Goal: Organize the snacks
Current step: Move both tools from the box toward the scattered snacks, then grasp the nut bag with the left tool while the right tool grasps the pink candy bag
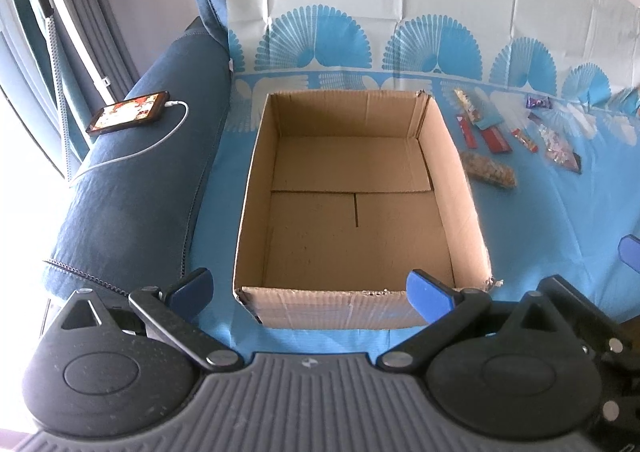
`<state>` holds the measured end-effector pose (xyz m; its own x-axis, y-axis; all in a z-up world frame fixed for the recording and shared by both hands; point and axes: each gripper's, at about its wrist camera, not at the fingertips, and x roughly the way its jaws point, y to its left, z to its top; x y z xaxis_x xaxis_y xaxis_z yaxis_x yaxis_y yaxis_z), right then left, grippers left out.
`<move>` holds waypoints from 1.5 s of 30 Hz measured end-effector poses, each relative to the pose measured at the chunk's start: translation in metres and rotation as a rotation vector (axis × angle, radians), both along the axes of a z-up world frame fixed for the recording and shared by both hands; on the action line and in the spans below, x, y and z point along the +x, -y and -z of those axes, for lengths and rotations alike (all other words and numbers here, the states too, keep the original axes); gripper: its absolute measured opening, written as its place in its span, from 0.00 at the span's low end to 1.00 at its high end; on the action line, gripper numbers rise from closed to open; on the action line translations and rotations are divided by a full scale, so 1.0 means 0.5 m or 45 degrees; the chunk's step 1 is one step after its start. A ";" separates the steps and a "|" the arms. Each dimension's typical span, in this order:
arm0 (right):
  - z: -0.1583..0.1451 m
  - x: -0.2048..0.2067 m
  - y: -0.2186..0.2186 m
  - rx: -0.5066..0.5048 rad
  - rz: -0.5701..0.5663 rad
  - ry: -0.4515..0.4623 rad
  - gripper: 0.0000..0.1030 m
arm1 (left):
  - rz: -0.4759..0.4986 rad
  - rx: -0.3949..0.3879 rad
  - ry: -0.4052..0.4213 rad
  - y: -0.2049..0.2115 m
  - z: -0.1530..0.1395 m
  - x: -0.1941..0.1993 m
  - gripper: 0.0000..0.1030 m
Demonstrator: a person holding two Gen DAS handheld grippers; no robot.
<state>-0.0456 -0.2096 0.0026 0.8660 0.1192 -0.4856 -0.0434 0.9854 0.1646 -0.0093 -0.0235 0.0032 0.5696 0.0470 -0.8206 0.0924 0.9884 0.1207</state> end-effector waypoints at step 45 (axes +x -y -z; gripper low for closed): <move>0.248 0.338 0.715 0.047 0.636 -0.081 1.00 | 0.178 -0.208 -0.400 0.599 0.208 0.435 1.00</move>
<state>0.1233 -0.5669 -0.1215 0.7905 -0.2841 -0.5426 0.4431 0.8769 0.1864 0.2079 -0.3227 -0.1009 0.2809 -0.1589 -0.9465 0.2351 0.9675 -0.0927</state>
